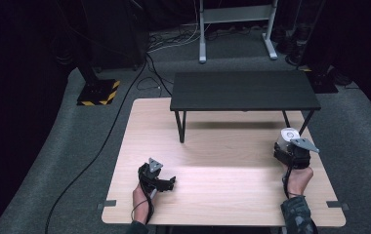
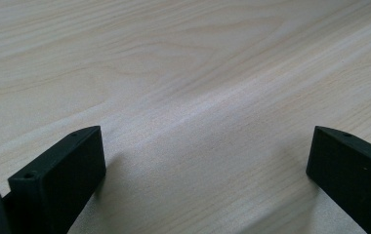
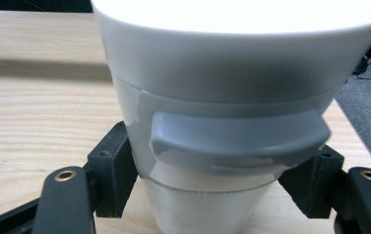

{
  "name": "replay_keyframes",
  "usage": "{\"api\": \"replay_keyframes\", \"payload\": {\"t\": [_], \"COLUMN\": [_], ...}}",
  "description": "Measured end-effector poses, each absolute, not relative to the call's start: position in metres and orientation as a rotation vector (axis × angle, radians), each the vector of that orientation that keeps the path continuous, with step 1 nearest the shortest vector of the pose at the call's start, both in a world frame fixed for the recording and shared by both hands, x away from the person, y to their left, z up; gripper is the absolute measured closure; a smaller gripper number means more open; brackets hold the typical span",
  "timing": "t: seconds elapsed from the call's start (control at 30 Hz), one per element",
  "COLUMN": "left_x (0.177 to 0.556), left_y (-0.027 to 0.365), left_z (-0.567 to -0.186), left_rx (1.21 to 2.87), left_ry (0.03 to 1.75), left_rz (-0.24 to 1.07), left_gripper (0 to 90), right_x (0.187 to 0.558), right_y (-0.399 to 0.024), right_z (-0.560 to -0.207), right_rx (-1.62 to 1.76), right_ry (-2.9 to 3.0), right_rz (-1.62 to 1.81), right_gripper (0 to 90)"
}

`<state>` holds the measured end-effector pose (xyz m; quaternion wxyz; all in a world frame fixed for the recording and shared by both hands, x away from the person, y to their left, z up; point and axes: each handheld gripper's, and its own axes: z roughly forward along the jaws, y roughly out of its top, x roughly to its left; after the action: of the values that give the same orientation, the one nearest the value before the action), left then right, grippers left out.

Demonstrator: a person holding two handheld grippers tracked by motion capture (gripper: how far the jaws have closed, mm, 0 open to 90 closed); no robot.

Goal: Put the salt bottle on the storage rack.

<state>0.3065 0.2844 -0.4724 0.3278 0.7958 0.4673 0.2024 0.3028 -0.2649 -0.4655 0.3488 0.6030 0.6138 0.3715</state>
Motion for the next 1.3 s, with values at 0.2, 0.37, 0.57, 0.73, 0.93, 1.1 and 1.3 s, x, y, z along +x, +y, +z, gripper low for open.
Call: {"api": "replay_keyframes", "payload": {"t": [0.2, 0.37, 0.57, 0.73, 0.93, 1.1, 1.3], "left_x": [0.307, 0.306, 0.306, 0.306, 0.307, 0.307, 0.307], "left_y": [0.284, 0.284, 0.284, 0.284, 0.284, 0.284, 0.284], "left_z": [-0.472, -0.472, -0.472, -0.472, -0.472, -0.472, -0.472], "left_rx": [2.083, 2.083, 2.083, 2.083, 2.083, 2.083, 2.083], "left_ry": [1.223, 1.224, 1.224, 1.224, 1.224, 1.224, 1.224], "left_rz": [0.530, 0.530, 0.530, 0.530, 0.530, 0.530, 0.530], "left_gripper": [0.4, 0.4, 0.4, 0.4, 0.4, 0.4, 0.4], "right_x": [0.296, 0.292, 0.291, 0.289, 0.286, 0.282, 0.279], "right_y": [-0.269, -0.270, -0.270, -0.270, -0.271, -0.273, -0.274], "right_z": [-0.455, -0.447, -0.437, -0.430, -0.416, -0.406, -0.392], "right_rx": [1.550, 1.550, 1.546, 1.535, 1.526, 1.515, 1.500], "right_ry": [1.590, 1.580, 1.587, 1.580, 1.578, 1.573, 1.579], "right_rz": [0.969, 0.968, 0.966, 0.977, 0.974, 0.981, 0.988], "right_gripper": [29.3, 29.4, 29.3, 29.3, 29.3, 29.3, 29.4]}}
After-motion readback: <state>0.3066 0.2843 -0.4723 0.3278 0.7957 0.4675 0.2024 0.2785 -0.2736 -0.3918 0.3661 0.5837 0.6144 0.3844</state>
